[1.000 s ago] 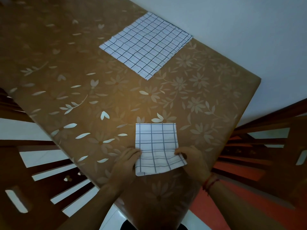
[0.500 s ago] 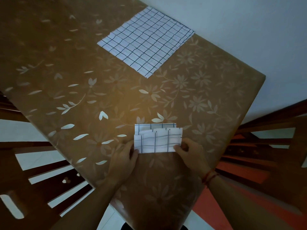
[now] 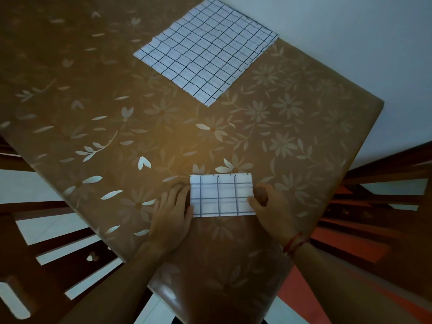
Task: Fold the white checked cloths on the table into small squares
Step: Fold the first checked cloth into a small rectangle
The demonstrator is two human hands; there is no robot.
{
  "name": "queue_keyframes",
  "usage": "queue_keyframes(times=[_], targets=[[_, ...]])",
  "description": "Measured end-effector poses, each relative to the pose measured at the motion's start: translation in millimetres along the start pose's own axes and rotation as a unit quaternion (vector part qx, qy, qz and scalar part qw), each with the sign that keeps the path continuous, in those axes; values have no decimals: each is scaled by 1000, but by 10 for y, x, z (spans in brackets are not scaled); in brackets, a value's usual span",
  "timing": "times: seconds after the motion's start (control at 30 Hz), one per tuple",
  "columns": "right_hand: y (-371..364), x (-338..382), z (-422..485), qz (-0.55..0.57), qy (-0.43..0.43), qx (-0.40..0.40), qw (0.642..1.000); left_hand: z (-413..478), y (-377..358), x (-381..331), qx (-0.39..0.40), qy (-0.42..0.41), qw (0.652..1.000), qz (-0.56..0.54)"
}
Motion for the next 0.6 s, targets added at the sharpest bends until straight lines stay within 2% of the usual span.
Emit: queue_keyframes(times=[0.1, 0.2, 0.3, 0.47, 0.6], targets=[[-62, 158, 11, -92, 95, -35, 991, 73, 48, -9, 35, -87, 994, 52], [-224, 429, -11, -178, 234, -70, 953, 147, 16, 50, 91, -137, 981, 101], [-466, 670, -19, -231, 321, -28, 918, 207, -38, 139, 132, -142, 972, 131], [-773, 875, -3, -284, 372, -2, 883, 204, -100, 211, 141, -136, 970, 146], [-880, 831, 13, -298, 375, 13, 878, 193, -112, 235, 134, -146, 968, 157]])
Point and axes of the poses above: each hand's wrist, its own z-axis towards the middle knuckle, its own y-axis out of the back of the hand, x = y × z, the point moved 2 cm from there along z, towards the middle knuckle, and after that the axes turned 7 degrees about -z, right-handed, at the moved point
